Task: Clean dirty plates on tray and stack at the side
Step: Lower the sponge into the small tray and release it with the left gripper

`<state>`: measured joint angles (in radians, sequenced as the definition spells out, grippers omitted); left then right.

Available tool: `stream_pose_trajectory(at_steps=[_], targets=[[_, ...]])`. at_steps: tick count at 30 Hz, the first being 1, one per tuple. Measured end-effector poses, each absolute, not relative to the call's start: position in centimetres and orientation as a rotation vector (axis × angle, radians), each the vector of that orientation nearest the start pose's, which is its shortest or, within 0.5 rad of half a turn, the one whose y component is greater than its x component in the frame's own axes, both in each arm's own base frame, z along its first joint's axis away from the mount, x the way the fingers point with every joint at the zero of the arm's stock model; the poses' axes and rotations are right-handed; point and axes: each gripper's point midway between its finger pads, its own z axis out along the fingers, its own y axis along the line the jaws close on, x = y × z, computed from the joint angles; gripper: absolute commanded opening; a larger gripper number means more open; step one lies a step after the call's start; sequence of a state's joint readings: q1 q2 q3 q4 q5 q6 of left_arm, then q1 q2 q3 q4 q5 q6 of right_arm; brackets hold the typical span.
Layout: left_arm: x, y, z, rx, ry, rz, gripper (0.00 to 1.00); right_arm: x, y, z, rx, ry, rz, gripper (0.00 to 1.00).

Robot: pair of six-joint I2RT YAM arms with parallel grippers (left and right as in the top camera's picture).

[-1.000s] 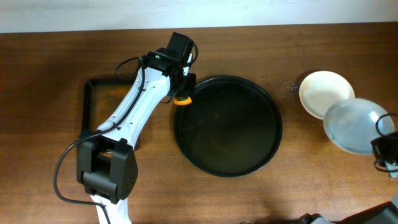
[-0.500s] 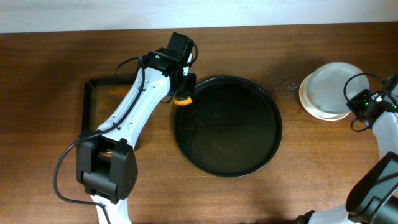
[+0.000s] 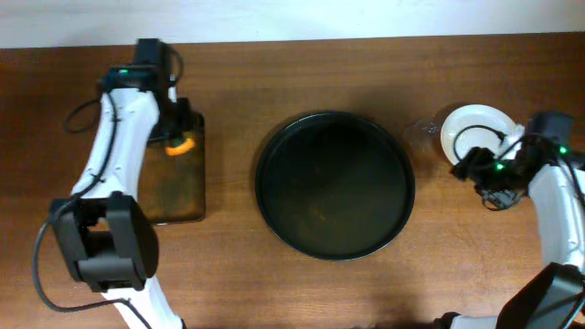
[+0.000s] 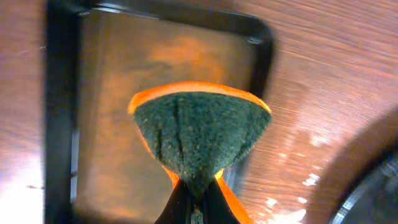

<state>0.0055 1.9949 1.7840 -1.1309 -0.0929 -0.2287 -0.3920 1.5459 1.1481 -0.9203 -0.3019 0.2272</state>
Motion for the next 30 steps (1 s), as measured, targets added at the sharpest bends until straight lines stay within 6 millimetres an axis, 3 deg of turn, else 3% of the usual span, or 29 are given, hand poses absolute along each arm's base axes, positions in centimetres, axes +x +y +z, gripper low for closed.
stream_pose_trajectory(at_steps=[3, 5, 6, 7, 8, 12, 15, 17, 19, 20, 23, 26, 27, 29, 30], targets=[[43.0, 3.9, 10.3, -0.399, 2.899, 0.114, 0.02, 32.1, -5.7, 10.7, 0.723, 2.753, 0.411, 0.72], [42.0, 4.4, 7.6, -0.347, 2.951, 0.127, 0.17, 32.2, -5.1, 10.7, 0.691, 2.763, 0.414, 0.72], [41.8, 4.4, 6.5, -0.305, 2.969, 0.133, 0.55, 32.2, -5.1, 10.7, 0.688, 2.764, 0.413, 0.72], [41.1, 4.4, 4.9, -0.277, 3.009, 0.137, 0.77, 32.1, -5.1, 10.7, 0.686, 2.766, 0.414, 0.72], [40.7, 4.3, 3.9, -0.248, 3.031, 0.140, 0.82, 32.1, -5.1, 10.7, 0.685, 2.766, 0.414, 0.72], [40.3, 4.1, 3.5, -0.213, 3.052, 0.124, 0.85, 32.1, -5.1, 10.7, 0.676, 2.768, 0.413, 0.73], [41.0, 2.0, 3.9, -0.107, 3.028, -0.052, 0.94, 32.2, -4.7, 10.7, 0.613, 2.778, 0.407, 0.81], [42.3, 0.1, 6.4, -0.007, 2.935, -0.113, 0.99, 32.6, -3.3, 10.7, 0.490, 2.797, 0.402, 0.95], [42.3, -3.3, 10.3, 0.124, 2.841, -0.154, 0.99, 32.6, 0.8, 10.7, 0.230, 2.844, 0.415, 0.99], [41.3, -4.8, 11.8, 0.175, 2.841, -0.178, 0.99, 32.2, 1.7, 10.6, 0.161, 2.867, 0.406, 0.99], [36.2, -4.4, 11.3, 0.040, 3.054, -0.209, 0.99, 30.2, 2.0, 9.9, 0.106, 2.959, 0.342, 0.99], [35.2, -4.3, 11.2, 0.017, 3.075, -0.214, 0.99, 29.2, 1.7, 10.4, 0.105, 2.979, 0.308, 0.99], [34.6, -4.3, 11.4, 0.019, 3.054, -0.218, 0.99, 29.2, 1.6, 11.3, 0.098, 2.944, 0.289, 0.99], [33.4, -4.3, 13.6, 0.033, 2.910, -0.226, 0.99, 29.2, 1.0, 15.3, 0.077, 2.772, 0.224, 0.99], [33.3, -4.3, 14.5, 0.042, 2.815, -0.227, 0.99, 29.2, 0.9, 16.1, 0.070, 2.720, 0.209, 0.99]])
